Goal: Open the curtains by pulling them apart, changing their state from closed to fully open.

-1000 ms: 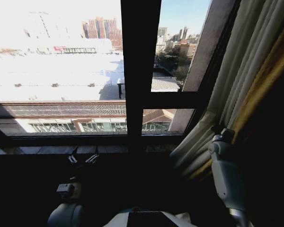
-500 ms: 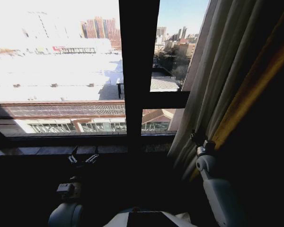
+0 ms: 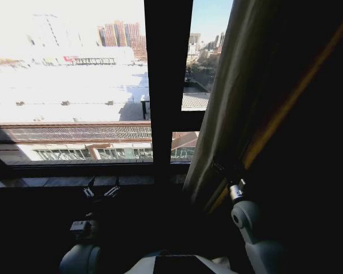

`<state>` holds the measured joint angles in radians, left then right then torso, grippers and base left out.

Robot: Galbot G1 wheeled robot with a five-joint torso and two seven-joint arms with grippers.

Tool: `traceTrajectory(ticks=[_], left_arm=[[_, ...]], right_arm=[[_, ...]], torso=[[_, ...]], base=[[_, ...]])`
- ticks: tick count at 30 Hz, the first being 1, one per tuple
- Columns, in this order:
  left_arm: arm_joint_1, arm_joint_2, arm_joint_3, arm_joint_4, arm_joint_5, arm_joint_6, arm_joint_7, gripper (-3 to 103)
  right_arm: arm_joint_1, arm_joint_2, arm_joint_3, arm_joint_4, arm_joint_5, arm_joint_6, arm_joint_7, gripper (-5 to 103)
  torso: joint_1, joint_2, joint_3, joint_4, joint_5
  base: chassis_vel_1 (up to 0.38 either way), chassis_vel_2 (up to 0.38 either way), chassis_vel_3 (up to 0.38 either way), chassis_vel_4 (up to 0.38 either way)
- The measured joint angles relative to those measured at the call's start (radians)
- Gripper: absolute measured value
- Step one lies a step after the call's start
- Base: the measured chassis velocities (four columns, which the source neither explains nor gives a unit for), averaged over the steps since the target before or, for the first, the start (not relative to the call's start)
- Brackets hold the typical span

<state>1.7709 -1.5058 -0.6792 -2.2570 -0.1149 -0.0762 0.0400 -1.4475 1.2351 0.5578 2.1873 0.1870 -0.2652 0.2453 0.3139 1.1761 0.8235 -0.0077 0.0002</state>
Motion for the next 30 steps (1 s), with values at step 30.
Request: traceTrajectory(ticks=[30], left_arm=[[0.009, 0.004, -0.008, -0.012, -0.004, 0.000, 0.000, 100]], right_arm=[[-0.012, 0.016, -0.082, 0.007, -0.057, 0.005, -0.001, 100]], torso=[[0.000, 0.000, 0.000, 0.0000, 0.0002]], base=[[0.191, 0.188, -0.191, -0.185]])
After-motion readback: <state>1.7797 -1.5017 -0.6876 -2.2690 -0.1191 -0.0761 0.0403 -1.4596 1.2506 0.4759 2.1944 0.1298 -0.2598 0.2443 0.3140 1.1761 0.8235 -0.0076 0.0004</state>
